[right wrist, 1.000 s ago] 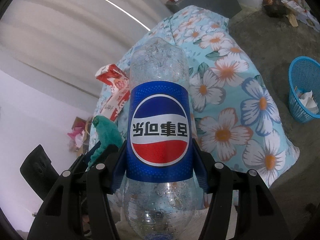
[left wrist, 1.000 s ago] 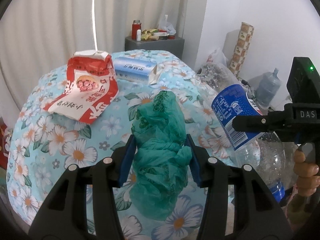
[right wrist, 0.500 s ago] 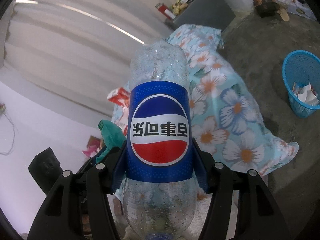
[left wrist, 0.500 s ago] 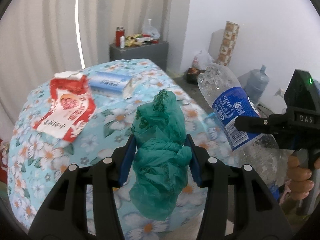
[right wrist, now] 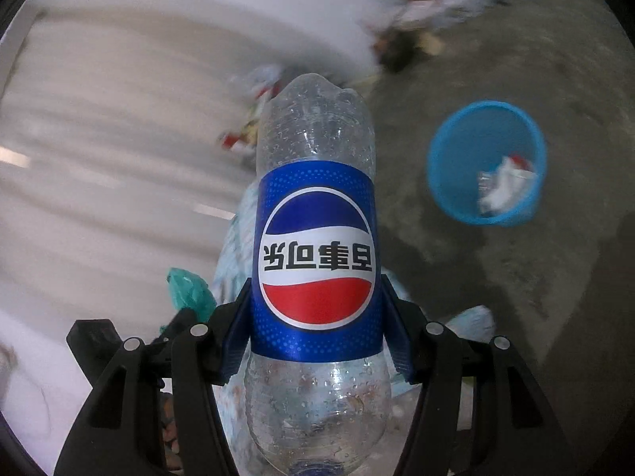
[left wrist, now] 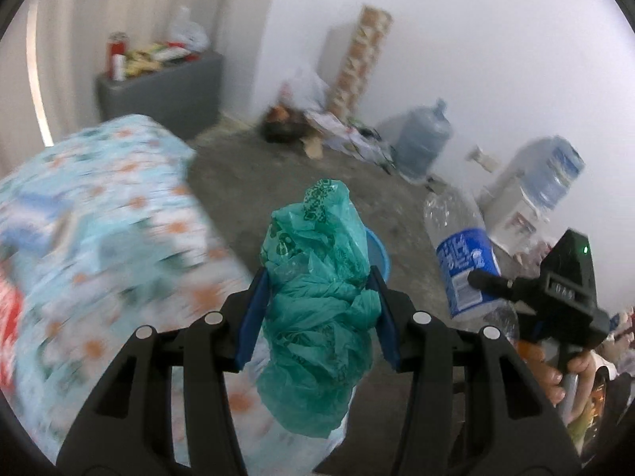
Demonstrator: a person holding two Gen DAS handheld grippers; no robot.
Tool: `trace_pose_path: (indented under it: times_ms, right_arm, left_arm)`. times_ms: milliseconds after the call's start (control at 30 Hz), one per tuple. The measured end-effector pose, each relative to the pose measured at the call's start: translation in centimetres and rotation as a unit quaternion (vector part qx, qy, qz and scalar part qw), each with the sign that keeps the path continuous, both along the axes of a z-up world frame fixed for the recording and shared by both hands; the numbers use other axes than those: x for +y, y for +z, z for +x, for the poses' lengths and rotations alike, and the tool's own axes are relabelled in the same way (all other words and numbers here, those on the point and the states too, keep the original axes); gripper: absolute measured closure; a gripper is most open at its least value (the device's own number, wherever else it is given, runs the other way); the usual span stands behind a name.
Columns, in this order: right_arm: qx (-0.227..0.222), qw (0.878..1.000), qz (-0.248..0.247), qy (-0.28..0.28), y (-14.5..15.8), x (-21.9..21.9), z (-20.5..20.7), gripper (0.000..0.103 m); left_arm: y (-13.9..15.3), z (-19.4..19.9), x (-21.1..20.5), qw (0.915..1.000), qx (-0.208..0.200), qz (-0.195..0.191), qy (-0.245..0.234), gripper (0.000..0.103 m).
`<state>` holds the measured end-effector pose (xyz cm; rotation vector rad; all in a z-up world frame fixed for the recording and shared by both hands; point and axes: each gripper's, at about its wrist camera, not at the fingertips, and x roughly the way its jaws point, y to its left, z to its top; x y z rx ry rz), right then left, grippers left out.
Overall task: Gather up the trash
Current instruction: 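Carry bag and bottle over the blue wastebasket and open both tools, then move both tools back to the remaining trash on the bed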
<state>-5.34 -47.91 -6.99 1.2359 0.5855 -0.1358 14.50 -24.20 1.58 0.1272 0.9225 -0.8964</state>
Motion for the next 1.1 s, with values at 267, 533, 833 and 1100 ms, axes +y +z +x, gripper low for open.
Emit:
trace_pose_path:
  times_ms: [267, 533, 833, 1100]
  right_arm:
    - [0.05, 0.989, 0.129, -0.056, -9.3, -4.3, 0.5, 0.045]
    - [0.051, 0.96, 0.24, -0.137, -17.8, -11.5, 8.2, 0.031]
    - [0.095, 0.962, 0.211, -0.147, -21.3, -9.0, 7.8, 0.029]
    - [0.093, 0.976, 0.158, -0.12, -18.4, -5.9, 4.4, 0.029]
  left_arm:
    - [-8.2, 4.3, -12.6, 0.9912, 0.082, 0.077, -0.07, 0.056]
    - [-14.3, 10.6, -23.1, 0.9846, 0.122, 0.1, -0.075, 0.024]
    - [-12.4, 10.8, -20.0, 0.9941, 0.078, 0.057, -0.049, 0.024]
    - [-5.4, 7.7, -12.3, 0.9984, 0.044, -0.005, -0.036, 0.023]
